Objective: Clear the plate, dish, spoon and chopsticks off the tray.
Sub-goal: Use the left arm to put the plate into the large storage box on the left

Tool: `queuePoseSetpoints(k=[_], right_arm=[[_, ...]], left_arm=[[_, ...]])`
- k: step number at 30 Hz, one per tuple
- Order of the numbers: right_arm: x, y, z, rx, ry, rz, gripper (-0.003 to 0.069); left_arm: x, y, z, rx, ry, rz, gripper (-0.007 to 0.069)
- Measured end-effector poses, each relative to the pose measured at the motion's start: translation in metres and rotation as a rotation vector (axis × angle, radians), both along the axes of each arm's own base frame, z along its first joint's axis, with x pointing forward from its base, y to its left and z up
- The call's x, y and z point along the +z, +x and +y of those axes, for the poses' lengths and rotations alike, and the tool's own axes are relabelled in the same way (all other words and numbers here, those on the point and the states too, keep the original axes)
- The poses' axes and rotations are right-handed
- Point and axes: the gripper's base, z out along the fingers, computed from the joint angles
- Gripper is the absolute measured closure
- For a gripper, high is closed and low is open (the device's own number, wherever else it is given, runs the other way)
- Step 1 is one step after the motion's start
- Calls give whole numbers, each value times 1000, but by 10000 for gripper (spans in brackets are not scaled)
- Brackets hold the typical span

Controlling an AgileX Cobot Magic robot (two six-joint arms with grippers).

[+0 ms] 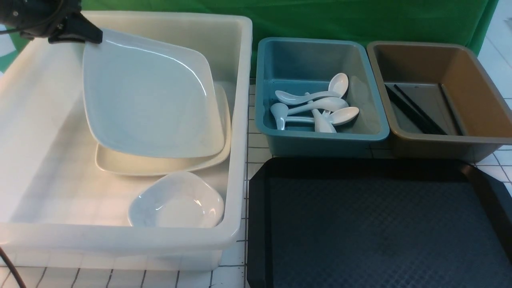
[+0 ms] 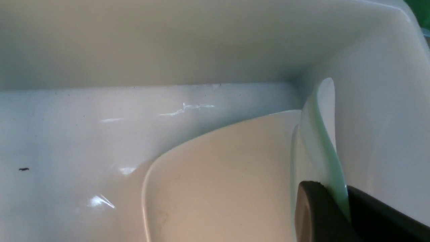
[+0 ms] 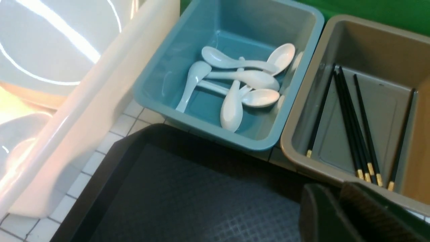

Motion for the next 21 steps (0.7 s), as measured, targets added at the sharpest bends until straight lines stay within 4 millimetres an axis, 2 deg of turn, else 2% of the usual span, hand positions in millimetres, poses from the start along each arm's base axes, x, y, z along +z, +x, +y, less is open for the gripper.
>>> queuePoseSetpoints(k=[7, 16, 21], right_arm=[[1, 1, 0, -5, 2, -13, 523], [1, 1, 0, -6, 5, -15, 523], [1, 1, 0, -6, 6, -15, 523]], left_arm=[[-13, 1, 6, -7, 80, 23, 637], [-64, 14, 10, -42, 87, 96, 634], [-74, 16, 8, -49, 106, 117, 627]])
